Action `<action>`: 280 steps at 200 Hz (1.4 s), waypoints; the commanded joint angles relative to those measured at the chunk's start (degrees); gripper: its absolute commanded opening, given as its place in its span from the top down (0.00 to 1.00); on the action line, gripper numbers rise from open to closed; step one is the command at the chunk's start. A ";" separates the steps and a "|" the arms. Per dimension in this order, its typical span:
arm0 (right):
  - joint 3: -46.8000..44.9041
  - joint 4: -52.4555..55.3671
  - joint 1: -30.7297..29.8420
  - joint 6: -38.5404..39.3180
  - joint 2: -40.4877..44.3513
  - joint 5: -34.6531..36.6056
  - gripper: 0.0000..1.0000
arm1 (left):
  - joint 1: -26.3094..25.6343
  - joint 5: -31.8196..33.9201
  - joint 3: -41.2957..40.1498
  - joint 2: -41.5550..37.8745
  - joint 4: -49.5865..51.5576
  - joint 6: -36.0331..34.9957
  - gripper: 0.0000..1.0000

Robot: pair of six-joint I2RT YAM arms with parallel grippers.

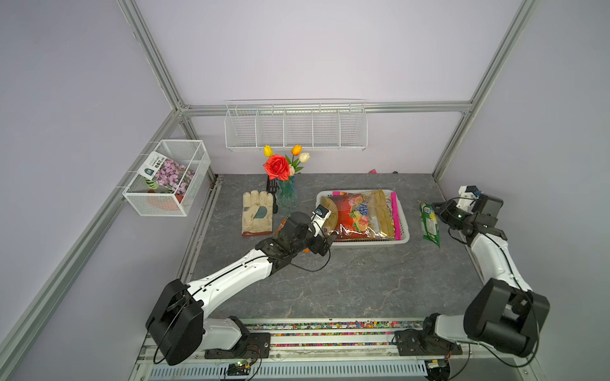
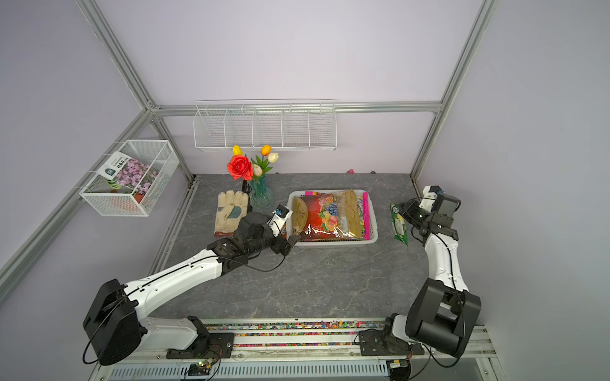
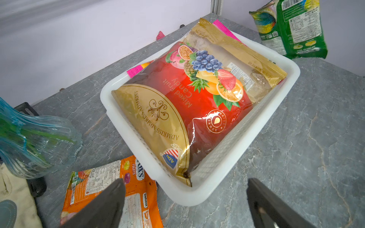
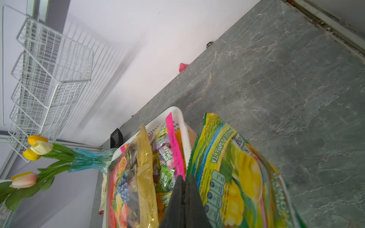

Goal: Put the candies in the basket
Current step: Place the candy in the basket.

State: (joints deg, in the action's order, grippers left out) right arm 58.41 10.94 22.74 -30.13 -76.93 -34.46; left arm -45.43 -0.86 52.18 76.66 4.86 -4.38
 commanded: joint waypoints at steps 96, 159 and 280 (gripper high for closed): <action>17.28 6.54 -22.37 7.25 -3.93 7.87 1.00 | -0.06 1.80 3.49 0.23 3.88 7.13 0.02; 14.03 4.53 -35.50 12.64 -13.53 8.43 1.00 | 0.28 3.71 1.23 -2.06 3.47 7.93 0.01; -4.12 5.68 -38.47 17.89 -2.88 5.10 0.75 | 1.36 1.38 1.52 -0.30 1.78 10.18 0.03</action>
State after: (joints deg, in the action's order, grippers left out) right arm 55.51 15.75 -15.73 -14.13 -83.09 -28.97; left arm -44.25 1.41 52.82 75.26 7.55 4.54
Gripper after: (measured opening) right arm 0.148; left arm 0.969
